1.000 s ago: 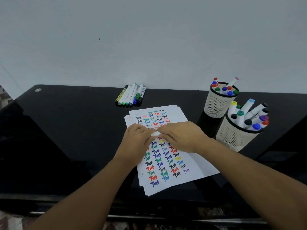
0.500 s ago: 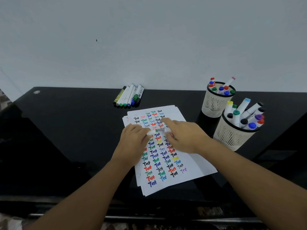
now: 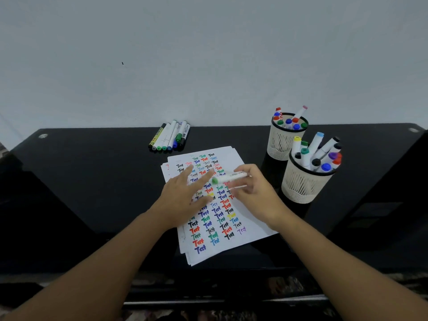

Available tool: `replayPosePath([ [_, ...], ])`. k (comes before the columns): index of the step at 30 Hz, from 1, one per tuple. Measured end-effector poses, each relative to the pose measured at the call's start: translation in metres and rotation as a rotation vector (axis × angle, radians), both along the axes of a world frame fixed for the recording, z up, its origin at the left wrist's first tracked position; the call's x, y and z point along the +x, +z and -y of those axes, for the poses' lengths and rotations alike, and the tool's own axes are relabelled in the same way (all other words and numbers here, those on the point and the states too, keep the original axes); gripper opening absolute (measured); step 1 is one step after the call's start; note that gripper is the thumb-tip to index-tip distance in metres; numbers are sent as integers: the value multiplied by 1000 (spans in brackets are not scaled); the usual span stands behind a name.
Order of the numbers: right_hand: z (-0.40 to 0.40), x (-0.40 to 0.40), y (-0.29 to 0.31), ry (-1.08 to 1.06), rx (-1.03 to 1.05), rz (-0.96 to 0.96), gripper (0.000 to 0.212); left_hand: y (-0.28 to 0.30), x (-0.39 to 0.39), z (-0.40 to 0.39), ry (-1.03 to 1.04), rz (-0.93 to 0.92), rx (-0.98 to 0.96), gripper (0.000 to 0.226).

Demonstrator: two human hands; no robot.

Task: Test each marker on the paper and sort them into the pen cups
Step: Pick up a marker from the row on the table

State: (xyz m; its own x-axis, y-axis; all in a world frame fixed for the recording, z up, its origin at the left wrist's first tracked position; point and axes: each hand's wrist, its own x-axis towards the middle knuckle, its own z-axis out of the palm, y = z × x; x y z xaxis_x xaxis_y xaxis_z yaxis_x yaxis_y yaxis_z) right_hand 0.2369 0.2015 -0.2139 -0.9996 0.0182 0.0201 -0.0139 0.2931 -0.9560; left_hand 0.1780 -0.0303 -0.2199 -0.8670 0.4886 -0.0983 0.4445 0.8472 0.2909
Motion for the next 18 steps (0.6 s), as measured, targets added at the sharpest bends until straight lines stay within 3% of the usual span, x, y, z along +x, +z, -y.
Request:
replayPosePath([
  [5, 5, 10, -11, -88, -63, -82, 5, -9, 6, -6, 11, -41, -128, 73],
  [9, 8, 14, -8, -118, -58, -79, 25, -14, 11, -5, 19, -99, -88, 75],
  [13, 1, 19, -11, -178, 33, -118, 13, -12, 12, -4, 35, -81, -78, 80],
  [18, -7, 33, -18, -190, -16, -96, 7, -15, 10, -4, 39, -82, -68, 85],
])
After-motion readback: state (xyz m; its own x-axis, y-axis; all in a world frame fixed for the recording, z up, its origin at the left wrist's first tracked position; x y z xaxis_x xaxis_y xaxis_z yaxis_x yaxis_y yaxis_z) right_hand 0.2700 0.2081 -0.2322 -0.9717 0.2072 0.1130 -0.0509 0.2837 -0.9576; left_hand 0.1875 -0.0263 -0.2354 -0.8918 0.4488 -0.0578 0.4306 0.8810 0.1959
